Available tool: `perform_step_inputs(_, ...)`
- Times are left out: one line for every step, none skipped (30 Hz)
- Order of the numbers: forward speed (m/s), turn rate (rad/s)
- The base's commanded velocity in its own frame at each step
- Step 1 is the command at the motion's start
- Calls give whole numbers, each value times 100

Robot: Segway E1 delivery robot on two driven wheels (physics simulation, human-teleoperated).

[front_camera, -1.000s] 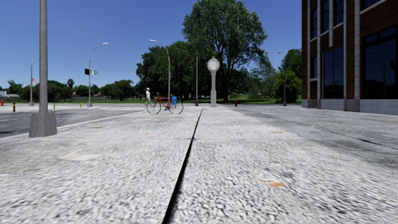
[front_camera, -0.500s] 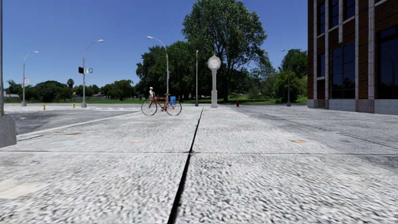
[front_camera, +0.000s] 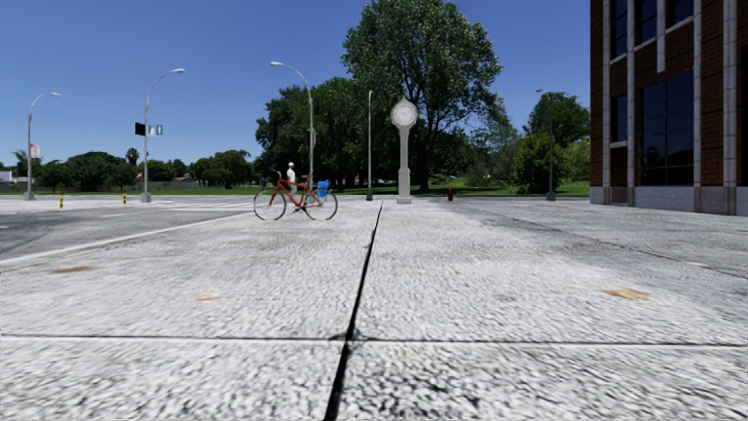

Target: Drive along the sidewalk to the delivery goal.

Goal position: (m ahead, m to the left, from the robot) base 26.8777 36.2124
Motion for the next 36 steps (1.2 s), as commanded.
perform_step_inputs(200, 0)
perform_step_inputs(200, 0)
perform_step_inputs(200, 0)
perform_step_inputs(200, 0)
perform_step_inputs(200, 0)
perform_step_inputs(200, 0)
perform_step_inputs(200, 0)
perform_step_inputs(200, 0)
perform_step_inputs(200, 0)
perform_step_inputs(200, 0)
perform_step_inputs(200, 0)
perform_step_inputs(200, 0)
perform_step_inputs(200, 0)
perform_step_inputs(200, 0)
perform_step_inputs(200, 0)
perform_step_inputs(200, 0)
perform_step_inputs(200, 0)
perform_step_inputs(200, 0)
perform_step_inputs(200, 0)
perform_step_inputs(200, 0)
perform_step_inputs(200, 0)
perform_step_inputs(200, 0)
perform_step_inputs(200, 0)
perform_step_inputs(200, 0)
perform_step_inputs(200, 0)
perform_step_inputs(200, 0)
perform_step_inputs(200, 0)
perform_step_inputs(200, 0)
perform_step_inputs(200, 0)
perform_step_inputs(200, 0)
perform_step_inputs(200, 0)
perform_step_inputs(200, 0)
perform_step_inputs(200, 0)
perform_step_inputs(200, 0)
perform_step_inputs(200, 0)
perform_step_inputs(200, 0)
